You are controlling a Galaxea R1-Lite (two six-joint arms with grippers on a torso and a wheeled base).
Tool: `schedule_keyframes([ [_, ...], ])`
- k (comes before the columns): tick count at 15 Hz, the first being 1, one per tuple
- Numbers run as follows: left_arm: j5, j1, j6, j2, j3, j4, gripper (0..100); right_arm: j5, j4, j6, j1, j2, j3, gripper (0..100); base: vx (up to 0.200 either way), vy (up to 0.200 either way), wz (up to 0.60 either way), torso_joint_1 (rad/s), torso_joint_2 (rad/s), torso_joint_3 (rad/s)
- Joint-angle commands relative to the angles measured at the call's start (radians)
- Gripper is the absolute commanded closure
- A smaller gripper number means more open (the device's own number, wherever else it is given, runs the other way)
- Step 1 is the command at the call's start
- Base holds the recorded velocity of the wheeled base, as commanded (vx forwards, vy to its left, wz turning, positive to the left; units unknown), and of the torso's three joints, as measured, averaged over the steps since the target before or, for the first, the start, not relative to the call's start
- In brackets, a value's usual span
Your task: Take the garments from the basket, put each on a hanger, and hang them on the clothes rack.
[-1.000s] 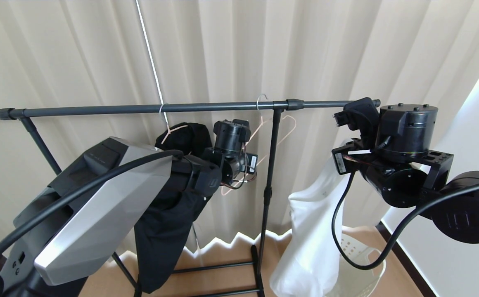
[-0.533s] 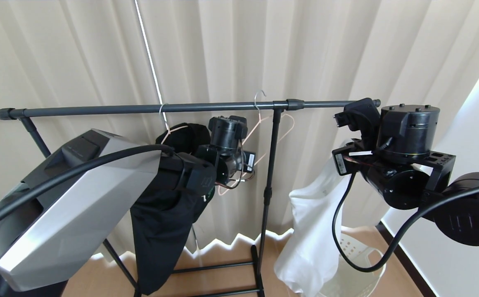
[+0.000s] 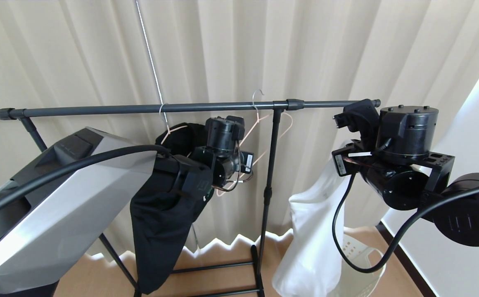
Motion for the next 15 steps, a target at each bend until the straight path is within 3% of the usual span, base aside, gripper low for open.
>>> schedule_keyframes([
  [1, 0.001, 0.0, 0.002, -0.021, 0.032, -0.021, 100, 0.0, -0.001, 0.0, 0.001, 0.002, 0.0, 100, 0.0, 0.0, 0.0, 0.0, 0.0, 0.0],
  [5, 0.0, 0.003, 0.008, -0.073, 0.13, -0.067, 100, 0.002, -0.001, 0.0, 0.001, 0.005, 0.0, 100, 0.0, 0.0, 0.0, 0.0, 0.0, 0.0],
  [12, 0.0, 0.014, 0.054, -0.19, 0.392, -0.252, 100, 0.002, -0.001, 0.0, 0.001, 0.005, 0.002, 100, 0.0, 0.0, 0.0, 0.0, 0.0, 0.0],
  [15, 0.001, 0.02, 0.063, -0.244, 0.483, -0.274, 100, 0.002, -0.001, 0.001, 0.001, 0.005, 0.002, 100, 0.0, 0.0, 0.0, 0.0, 0.0, 0.0],
])
